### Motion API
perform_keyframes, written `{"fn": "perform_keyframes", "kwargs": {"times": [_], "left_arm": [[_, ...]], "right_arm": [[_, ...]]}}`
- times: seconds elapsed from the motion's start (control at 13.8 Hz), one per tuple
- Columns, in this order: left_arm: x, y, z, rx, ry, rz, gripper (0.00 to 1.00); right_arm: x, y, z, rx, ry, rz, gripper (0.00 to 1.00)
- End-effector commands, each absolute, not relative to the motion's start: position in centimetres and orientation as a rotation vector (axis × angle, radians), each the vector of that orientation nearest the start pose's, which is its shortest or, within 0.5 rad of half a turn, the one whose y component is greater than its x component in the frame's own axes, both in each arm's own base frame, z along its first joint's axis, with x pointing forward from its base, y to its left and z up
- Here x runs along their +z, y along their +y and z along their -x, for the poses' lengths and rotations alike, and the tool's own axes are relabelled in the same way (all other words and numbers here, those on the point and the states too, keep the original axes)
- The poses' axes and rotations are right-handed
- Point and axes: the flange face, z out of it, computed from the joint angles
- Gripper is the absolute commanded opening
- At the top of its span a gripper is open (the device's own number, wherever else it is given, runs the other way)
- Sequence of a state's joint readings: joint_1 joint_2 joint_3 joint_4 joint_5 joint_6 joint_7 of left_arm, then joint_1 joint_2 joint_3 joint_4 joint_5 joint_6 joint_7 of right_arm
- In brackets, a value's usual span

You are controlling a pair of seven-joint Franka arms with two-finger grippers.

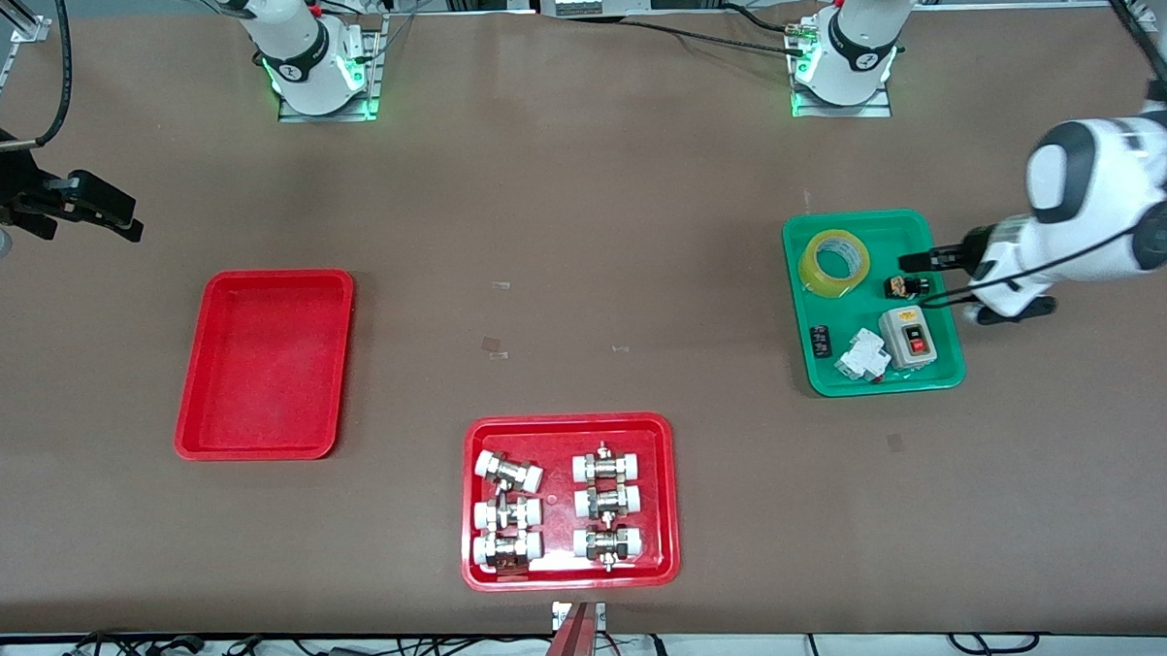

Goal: Left arm passes tape to right arm into tray
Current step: 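Reach the left gripper down toward the tape roll on the green tray, then close the left gripper on the tape roll's rim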

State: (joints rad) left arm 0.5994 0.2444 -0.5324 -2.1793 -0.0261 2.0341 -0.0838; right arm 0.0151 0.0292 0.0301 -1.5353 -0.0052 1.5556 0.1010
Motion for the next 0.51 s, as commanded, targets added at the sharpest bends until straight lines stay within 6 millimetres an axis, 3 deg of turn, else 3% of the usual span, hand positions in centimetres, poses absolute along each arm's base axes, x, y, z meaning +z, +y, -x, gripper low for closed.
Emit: {"fn": "perform_keyframes", "kwargs": {"times": [0.0,0.43], "left_arm": [[26.0,1.6,-49.1,0.55,-0.219,3.217,1.0],[22.9,0.8,-47.6,0.618,-0.239,3.219,1.0]], "right_arm": [[62.7,2.5,-56.1,0.006,0.082,3.132,1.0],[62.7,2.5,-56.1,0.006,0.079,3.131,1.0]]}}
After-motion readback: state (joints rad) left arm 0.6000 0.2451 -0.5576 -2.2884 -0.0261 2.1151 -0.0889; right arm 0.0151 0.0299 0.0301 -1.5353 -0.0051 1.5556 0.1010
